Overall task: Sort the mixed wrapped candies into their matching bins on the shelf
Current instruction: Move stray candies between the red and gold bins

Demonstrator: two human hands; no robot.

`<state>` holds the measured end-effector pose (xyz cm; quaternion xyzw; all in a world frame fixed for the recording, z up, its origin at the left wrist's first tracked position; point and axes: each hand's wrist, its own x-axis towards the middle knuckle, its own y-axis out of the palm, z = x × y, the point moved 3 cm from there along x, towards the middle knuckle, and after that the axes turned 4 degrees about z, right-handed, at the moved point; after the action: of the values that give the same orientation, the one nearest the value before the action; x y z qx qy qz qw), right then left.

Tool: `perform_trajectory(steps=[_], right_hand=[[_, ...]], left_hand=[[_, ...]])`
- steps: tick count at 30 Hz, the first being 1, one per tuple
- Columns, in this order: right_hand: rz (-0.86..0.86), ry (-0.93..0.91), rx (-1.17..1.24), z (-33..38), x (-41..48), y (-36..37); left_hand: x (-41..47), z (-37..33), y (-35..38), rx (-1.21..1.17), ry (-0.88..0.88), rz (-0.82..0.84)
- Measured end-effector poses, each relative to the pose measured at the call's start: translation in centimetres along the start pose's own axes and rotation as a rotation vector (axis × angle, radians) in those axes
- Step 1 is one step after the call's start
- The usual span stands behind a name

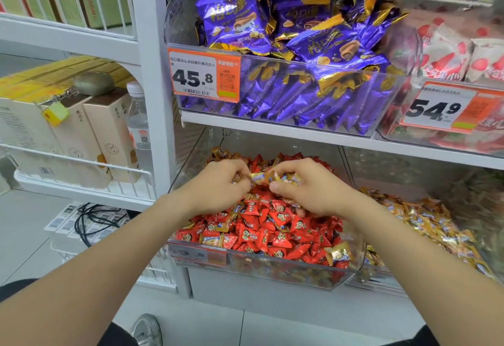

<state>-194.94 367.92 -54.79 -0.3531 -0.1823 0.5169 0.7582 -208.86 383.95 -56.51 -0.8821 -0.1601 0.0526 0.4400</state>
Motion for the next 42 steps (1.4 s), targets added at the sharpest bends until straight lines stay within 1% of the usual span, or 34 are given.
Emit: perform_trajectory(steps=[3,5,7,10,13,16,18,20,22,24,26,28,30,33,35,37,40,42], right_hand=[[-0.060,0.076,0.269,-0.2,-1.1,-0.5],[-0.080,0.117,0.359,-0.2,-1.7,-0.5],[-0.098,0.149,0.443,-0.1,-1.9,-0.5],[-0.131,0.199,0.470,0.1,-2.2,-0.5],[-0.146,0.252,0.474,0.4,-2.3,-0.5],[-0.191,0.241,0.430,0.7,-2.5,-0.9],[-0.192,0.214,0.400,0.8,-2.7,-1.1],[-0.163,0.186,0.406,0.8,-3.0,-1.3],[-0.124,0.183,0.424,0.7,-3.2,-1.5],[-0.102,0.203,0.410,0.7,-3.7,-1.7],[-0.102,0.204,0.397,0.6,-4.3,-1.9],[-0.113,0.183,0.379,0.3,-4.7,-2.2],[-0.136,0.147,0.232,0.0,-5.1,-3.0],[-0.121,0.060,-0.160,-0.5,-5.8,-4.3],[-0.084,0.050,-0.338,-0.9,-6.6,-4.9],[-0.058,0.044,-0.443,-1.8,-7.0,-5.1],[-0.118,-0.024,-0.587,-2.2,-7.4,-4.6],[-0.103,-0.068,-0.735,-1.8,-7.2,-3.6]], left_hand=[[-0.3,-0.5,-0.1,-0.201,-0.095,0.007],[-0.5,-1.1,-0.3,-0.235,-0.134,0.024],[-0.5,-1.4,-0.3,-0.235,-0.142,0.004],[-0.2,-1.5,-0.2,-0.246,-0.159,-0.081],[0.3,-1.3,-0.2,-0.280,-0.189,-0.118],[0.6,-1.5,-0.2,-0.280,-0.125,-0.117],[0.8,-1.9,0.1,-0.200,-0.038,-0.096],[1.1,-2.2,0.5,-0.022,0.033,-0.092],[1.5,-2.1,1.1,0.170,0.031,-0.095],[1.7,-2.2,1.8,0.309,-0.004,-0.052],[2.0,-2.3,2.6,0.450,0.012,-0.003],[2.0,-2.6,2.9,0.510,0.033,0.019],[2.1,-2.8,2.9,0.469,0.081,0.001],[2.0,-3.4,2.8,0.341,0.147,-0.013],[1.8,-3.9,2.6,0.269,0.161,-0.010],[1.4,-4.6,2.4,0.206,0.190,-0.013],[0.6,-5.8,2.5,0.113,0.234,0.014],[0.3,-6.2,2.5,0.033,0.242,0.026]])
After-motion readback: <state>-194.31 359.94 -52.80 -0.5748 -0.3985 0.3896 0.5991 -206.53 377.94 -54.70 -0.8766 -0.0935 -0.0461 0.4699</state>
